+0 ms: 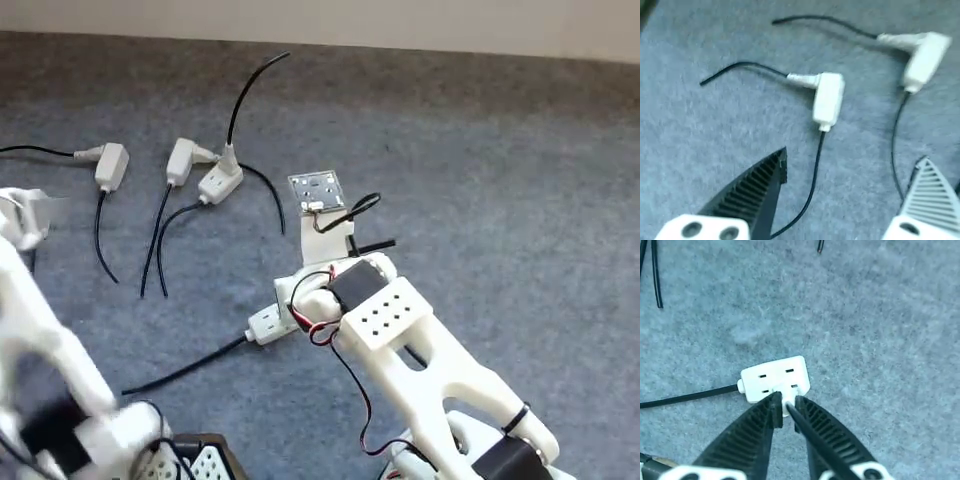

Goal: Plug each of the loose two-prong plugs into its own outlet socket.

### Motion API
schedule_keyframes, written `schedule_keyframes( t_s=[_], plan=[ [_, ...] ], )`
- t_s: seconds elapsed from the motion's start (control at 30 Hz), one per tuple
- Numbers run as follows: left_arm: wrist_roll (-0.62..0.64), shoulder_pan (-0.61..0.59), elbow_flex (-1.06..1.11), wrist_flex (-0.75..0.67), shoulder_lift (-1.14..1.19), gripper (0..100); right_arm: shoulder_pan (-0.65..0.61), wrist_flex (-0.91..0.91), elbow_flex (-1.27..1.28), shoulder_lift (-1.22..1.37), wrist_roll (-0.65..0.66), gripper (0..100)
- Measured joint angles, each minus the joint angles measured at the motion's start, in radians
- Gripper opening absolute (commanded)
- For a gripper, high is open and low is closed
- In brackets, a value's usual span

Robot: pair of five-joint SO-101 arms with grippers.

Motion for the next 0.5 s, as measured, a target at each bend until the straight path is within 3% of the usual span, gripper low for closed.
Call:
schedule_keyframes(
  t_s=[0.27,0.5],
  plan=[
    [-0.035,-0.137,-0.637,0.235,0.606,38,0.005,0.0,0.0,0.0,0.0,0.8],
    [-0.035,-0.15,-0.838,0.307,0.735,38,0.081,0.0,-0.035,0.0,0.04,0.8]
  ],
)
